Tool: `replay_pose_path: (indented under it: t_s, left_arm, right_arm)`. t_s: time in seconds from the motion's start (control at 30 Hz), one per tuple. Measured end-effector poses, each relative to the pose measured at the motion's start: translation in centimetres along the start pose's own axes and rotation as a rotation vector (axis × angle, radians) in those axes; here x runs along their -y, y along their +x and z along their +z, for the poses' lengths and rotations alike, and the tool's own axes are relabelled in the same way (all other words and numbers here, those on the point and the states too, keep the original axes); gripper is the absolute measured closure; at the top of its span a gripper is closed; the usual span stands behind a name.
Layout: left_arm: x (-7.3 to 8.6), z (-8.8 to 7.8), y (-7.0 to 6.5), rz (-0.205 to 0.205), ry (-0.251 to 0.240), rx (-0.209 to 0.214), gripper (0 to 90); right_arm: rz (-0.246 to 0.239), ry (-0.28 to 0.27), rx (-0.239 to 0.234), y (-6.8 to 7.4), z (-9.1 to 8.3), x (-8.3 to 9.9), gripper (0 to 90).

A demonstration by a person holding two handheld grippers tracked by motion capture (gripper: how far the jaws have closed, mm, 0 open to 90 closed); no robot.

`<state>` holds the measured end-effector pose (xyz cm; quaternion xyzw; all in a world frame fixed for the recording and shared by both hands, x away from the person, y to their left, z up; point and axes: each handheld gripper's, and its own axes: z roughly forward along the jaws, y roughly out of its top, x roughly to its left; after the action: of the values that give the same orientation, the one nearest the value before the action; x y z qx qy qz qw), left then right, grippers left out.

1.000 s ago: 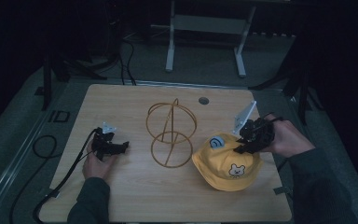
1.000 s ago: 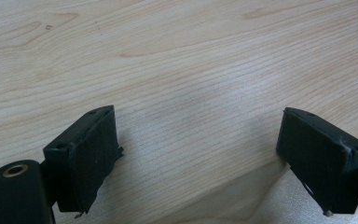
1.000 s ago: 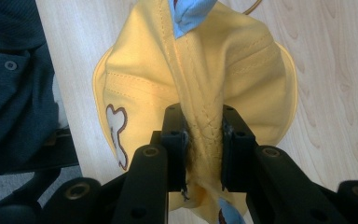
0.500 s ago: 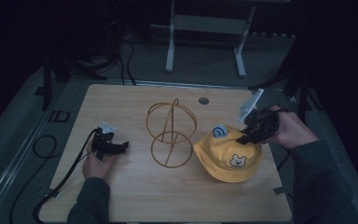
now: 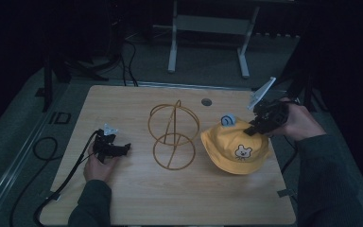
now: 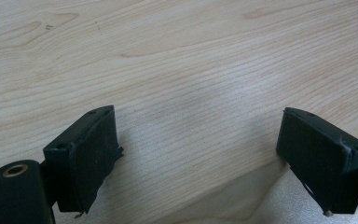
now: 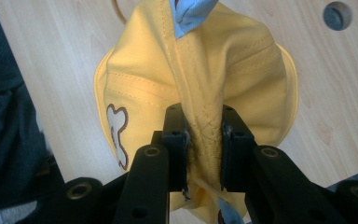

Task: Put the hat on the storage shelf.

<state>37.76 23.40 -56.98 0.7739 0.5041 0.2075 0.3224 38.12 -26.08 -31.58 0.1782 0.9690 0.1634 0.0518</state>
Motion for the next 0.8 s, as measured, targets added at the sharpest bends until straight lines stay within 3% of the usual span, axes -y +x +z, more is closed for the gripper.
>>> replay_pose_path:
  t_s: [0.33, 0.8]
  left_arm:
    - [0.0, 0.0, 0.0, 0.000, 0.000, 0.000, 12.5]
    - [0.0, 0.0, 0.0, -0.001, 0.000, 0.001, 12.5]
  right_arm:
    - [0.025, 0.022, 0.021, -1.1, -0.9, -0.4, 75.8]
    - [0.037, -0.043, 0.035, -1.9, -3.4, -1.9, 76.0]
